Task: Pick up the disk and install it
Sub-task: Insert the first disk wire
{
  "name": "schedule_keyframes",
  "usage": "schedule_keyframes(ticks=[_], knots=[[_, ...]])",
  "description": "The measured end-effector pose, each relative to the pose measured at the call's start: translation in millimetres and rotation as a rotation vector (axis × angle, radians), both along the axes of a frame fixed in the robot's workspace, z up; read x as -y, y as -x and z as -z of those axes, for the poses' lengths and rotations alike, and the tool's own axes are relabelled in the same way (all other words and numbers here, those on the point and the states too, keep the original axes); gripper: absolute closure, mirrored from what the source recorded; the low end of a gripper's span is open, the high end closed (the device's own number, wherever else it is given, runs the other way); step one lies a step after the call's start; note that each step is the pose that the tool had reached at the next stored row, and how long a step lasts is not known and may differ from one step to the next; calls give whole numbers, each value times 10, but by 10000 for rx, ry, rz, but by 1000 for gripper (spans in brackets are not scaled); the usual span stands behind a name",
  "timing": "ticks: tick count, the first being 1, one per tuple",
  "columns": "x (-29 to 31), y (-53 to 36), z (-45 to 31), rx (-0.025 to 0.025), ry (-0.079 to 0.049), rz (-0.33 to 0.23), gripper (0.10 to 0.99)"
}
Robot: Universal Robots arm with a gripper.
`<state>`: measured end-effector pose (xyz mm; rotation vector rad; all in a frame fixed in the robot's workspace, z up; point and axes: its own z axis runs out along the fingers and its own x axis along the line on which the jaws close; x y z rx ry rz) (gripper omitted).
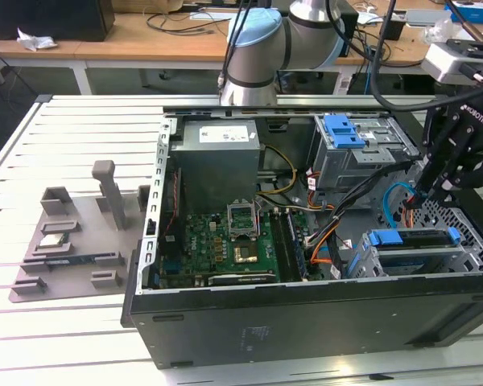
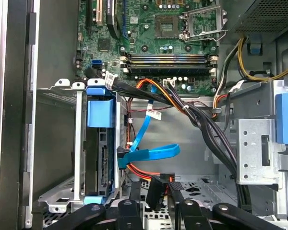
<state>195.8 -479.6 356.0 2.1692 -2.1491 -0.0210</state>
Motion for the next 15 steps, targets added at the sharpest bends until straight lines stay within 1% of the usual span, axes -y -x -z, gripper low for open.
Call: schedule_keyframes(ticks=[2,3,7,8,10,12,14,15], knots=[[0,0,0,0,2,0,871],[0,0,0,0,3,0,918],[0,0,0,0,6,1,918],[18,2,1,-1,6,2,918],[125,28,1,0,6,-9,918],[247,51,4,0,6,-10,918],[306,52,5,0,9,-10,918],[349,52,11,0,8,-11,918]])
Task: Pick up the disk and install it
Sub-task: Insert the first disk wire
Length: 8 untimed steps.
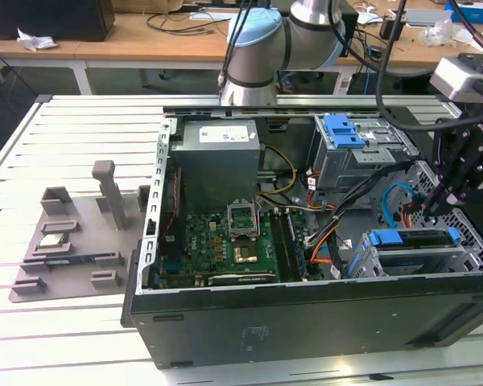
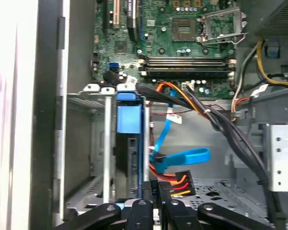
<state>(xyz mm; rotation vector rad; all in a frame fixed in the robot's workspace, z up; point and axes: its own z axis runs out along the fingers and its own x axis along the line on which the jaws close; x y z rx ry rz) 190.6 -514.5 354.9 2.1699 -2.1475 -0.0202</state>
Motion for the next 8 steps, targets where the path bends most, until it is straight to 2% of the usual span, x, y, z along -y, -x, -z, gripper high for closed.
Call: schedule_keyframes(ticks=[2,4,6,7,8], knots=[[51,0,16,1,3,0,918],[79,3,67,0,1,1,918],[91,5,84,1,3,0,918],[129,11,99,0,-1,0,918],[130,17,105,1,3,0,918]])
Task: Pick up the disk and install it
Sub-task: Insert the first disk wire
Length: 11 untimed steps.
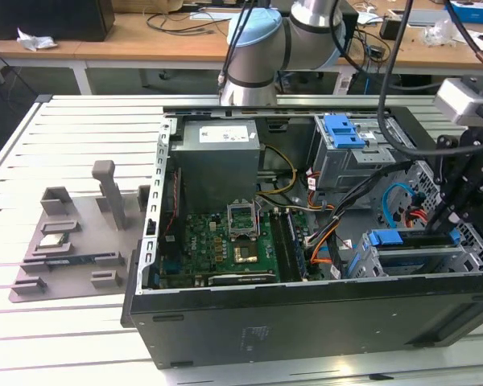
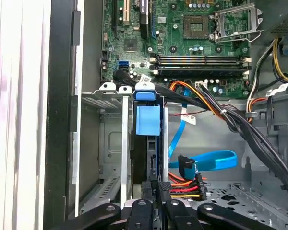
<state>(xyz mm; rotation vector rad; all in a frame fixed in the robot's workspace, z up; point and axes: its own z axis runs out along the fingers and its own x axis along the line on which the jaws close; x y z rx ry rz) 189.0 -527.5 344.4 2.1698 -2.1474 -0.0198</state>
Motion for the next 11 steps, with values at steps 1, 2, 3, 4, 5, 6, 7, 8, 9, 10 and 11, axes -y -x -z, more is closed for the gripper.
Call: schedule_keyframes(ticks=[1,2,3,4,5,6,7,8,9,10,11], knots=[[0,4,5,0,-2,-1,918],[0,7,9,0,-4,-2,918],[0,9,12,0,-4,-1,918],[0,10,15,0,-4,-2,918],[-1,12,18,0,-6,-2,918],[-3,14,21,0,-12,-2,918],[-5,15,23,0,-17,-2,918],[-6,15,30,0,-23,-1,918],[-5,15,35,0,-19,-1,918],[-4,15,50,0,-22,-1,918],[-3,15,66,0,-20,-1,918]])
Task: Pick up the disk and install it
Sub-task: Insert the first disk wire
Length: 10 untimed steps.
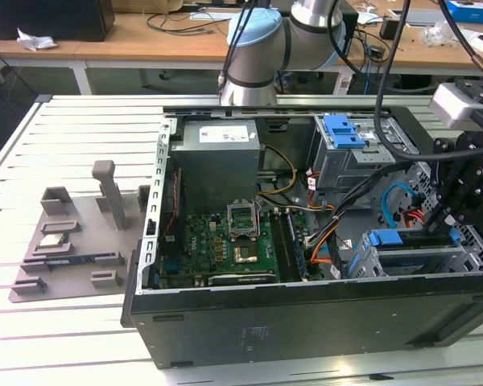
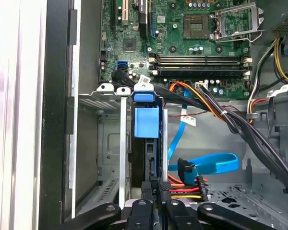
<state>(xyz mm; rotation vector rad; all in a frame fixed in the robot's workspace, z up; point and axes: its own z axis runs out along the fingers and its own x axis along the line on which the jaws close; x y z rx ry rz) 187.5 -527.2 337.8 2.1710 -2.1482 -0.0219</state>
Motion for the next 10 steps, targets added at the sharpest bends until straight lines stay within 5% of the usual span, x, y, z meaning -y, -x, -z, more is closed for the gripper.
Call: schedule_keyframes(ticks=[6,7,10], knots=[[1,1,18,-1,-1,1,910],[1,1,14,0,6,0,843],[-14,1,-235,9,14,1,859]])
